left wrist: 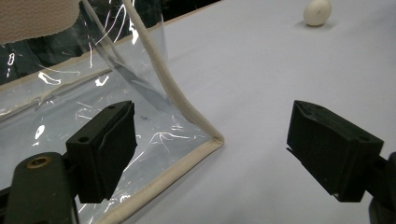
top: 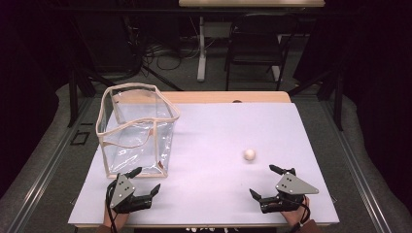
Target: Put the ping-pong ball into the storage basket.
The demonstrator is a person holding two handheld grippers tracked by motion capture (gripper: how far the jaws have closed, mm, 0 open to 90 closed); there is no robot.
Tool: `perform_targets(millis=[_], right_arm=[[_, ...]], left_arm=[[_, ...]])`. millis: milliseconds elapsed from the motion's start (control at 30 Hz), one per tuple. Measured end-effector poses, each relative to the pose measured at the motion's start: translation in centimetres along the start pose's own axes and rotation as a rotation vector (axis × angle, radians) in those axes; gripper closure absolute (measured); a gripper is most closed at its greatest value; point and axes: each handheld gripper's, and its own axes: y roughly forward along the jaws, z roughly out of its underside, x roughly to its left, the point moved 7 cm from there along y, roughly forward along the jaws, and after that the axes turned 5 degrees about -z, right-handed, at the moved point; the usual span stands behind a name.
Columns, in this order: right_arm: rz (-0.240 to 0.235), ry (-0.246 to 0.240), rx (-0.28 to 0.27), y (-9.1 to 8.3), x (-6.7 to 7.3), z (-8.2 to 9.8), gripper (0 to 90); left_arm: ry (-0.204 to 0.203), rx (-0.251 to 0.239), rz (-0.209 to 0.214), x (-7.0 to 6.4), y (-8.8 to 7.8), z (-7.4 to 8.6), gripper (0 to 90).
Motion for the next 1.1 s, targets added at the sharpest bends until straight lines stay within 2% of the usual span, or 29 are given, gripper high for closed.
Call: perform_targets(millis=[567, 1100], right_arm=[[-0.01, -0.002, 0.069, 0.9, -0.4, -0.2, 0.0], [-0.026, 0.012, 0.104, 1.4, -1.4, -1.0, 0.0]], left_arm=[[0.011, 0.011, 0.015, -0.2, 0.4, 0.0, 15.9], [0.007, 0.021, 0.011, -0.1, 0.6, 0.1, 15.9]])
